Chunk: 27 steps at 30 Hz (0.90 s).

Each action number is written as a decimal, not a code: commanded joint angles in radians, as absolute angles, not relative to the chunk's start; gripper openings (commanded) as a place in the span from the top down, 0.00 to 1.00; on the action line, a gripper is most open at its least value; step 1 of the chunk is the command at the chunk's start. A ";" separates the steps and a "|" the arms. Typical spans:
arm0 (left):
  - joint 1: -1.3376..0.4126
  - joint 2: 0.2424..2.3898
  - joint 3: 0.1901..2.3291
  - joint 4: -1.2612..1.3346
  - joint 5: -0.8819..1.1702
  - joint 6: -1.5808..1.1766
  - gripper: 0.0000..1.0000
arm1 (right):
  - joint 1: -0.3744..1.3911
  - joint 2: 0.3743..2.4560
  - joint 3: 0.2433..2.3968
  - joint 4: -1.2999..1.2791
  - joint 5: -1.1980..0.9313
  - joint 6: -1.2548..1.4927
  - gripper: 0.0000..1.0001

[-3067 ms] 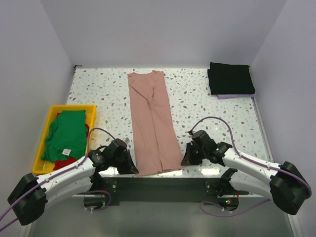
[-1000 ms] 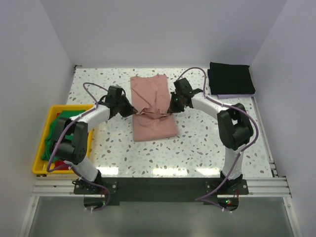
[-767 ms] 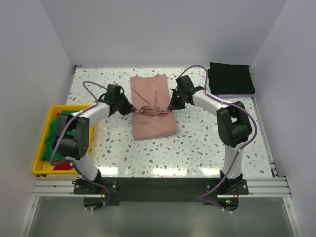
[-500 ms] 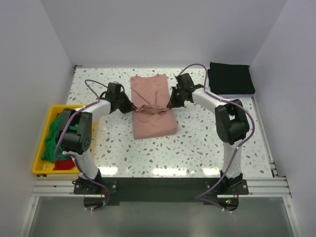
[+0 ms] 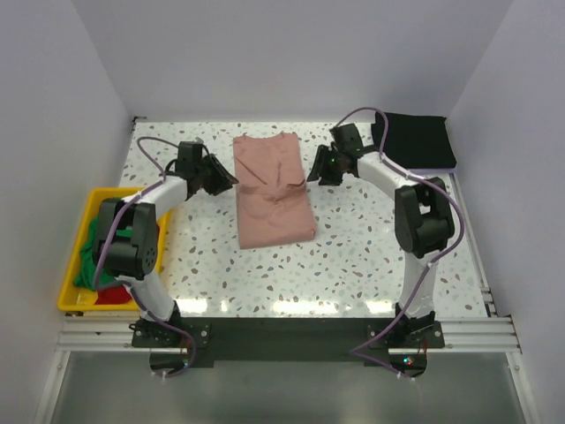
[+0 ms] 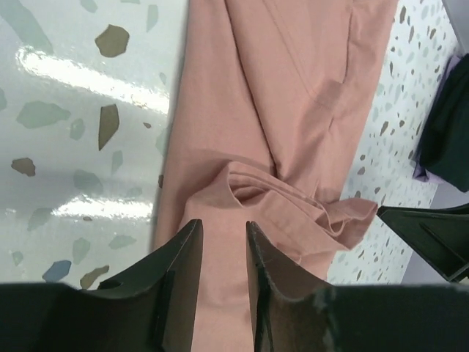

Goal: Fold and stack the t-shirts
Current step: Fold the tshirt

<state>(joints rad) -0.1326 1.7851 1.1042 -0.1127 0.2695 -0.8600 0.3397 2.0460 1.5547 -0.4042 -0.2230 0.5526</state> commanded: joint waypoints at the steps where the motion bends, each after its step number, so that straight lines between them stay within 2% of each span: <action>1: -0.155 1.683 1.079 -0.083 0.287 -0.818 0.67 | 0.365 1.918 1.516 -0.399 -0.209 0.529 0.53; 3: -0.185 1.664 1.039 -0.084 0.281 -0.821 0.75 | 0.402 1.878 1.462 -0.384 -0.173 0.520 0.53; 4: -0.199 1.651 1.028 -0.083 0.278 -0.821 0.85 | 0.417 1.872 1.451 -0.385 -0.163 0.515 0.56; 7: -0.255 1.657 1.012 -0.086 0.253 -0.819 1.00 | 0.483 1.878 1.442 -0.394 -0.126 0.492 0.57; 13: -0.288 1.775 1.095 -0.077 0.282 -0.819 1.00 | 0.528 1.996 1.545 -0.426 -0.129 0.474 0.60; 20: -0.247 1.953 1.276 -0.123 0.305 -0.788 1.00 | 0.483 2.190 1.808 -0.537 -0.138 0.457 0.61; 27: -0.193 2.037 1.281 -0.130 0.295 -0.798 1.00 | 0.414 2.313 1.933 -0.594 -0.181 0.453 0.61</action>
